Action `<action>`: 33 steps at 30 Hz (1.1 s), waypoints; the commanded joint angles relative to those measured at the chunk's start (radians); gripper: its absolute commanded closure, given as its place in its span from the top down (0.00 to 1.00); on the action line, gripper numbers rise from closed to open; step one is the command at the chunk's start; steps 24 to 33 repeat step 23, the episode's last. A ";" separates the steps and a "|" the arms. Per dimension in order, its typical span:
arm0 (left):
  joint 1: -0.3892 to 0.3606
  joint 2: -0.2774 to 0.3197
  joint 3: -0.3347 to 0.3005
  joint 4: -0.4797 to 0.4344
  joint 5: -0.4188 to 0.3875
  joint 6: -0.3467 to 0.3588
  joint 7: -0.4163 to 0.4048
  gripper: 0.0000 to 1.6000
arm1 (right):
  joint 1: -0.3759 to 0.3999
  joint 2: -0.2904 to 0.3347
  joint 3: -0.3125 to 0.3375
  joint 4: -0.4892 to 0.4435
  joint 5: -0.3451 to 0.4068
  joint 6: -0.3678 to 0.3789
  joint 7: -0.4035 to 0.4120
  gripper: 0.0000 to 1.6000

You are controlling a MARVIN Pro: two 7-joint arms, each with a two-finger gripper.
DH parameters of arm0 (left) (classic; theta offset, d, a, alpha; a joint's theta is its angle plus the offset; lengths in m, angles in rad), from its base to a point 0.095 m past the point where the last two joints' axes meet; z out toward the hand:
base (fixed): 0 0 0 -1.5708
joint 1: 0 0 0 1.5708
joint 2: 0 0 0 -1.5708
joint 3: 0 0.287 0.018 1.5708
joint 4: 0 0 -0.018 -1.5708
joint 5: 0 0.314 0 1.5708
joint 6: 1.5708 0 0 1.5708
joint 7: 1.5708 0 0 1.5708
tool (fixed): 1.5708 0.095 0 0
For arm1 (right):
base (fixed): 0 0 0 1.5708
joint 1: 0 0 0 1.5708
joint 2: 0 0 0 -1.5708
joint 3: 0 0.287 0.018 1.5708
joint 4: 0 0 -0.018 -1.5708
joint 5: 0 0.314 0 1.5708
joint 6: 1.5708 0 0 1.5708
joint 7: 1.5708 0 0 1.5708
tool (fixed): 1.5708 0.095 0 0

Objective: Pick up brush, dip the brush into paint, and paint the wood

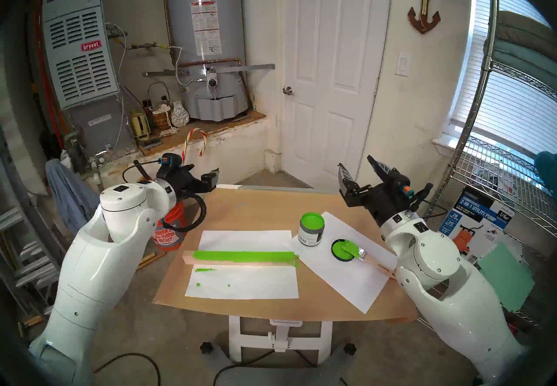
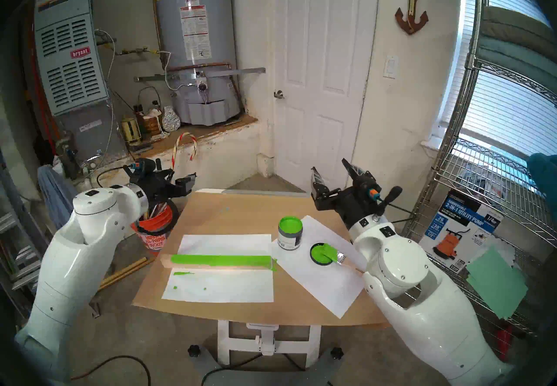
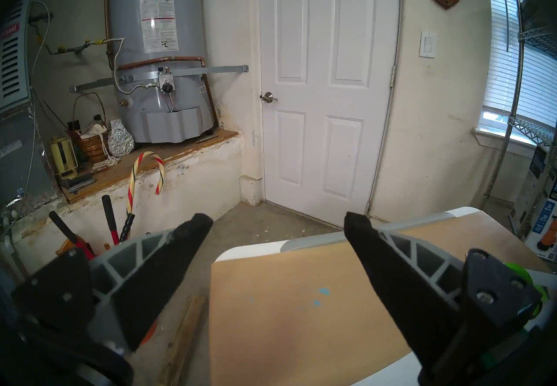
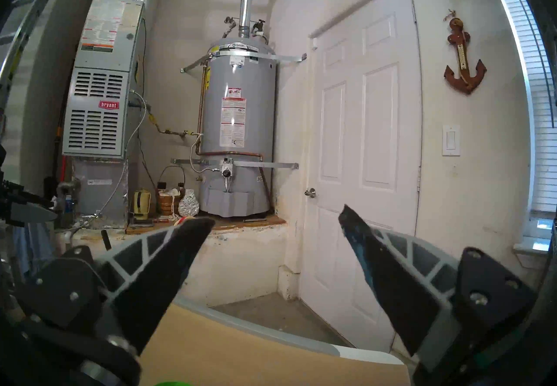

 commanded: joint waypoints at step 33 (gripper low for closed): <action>-0.009 0.002 -0.009 -0.017 -0.002 -0.002 0.001 1.00 | 0.053 -0.030 0.000 -0.011 -0.017 -0.014 -0.011 1.00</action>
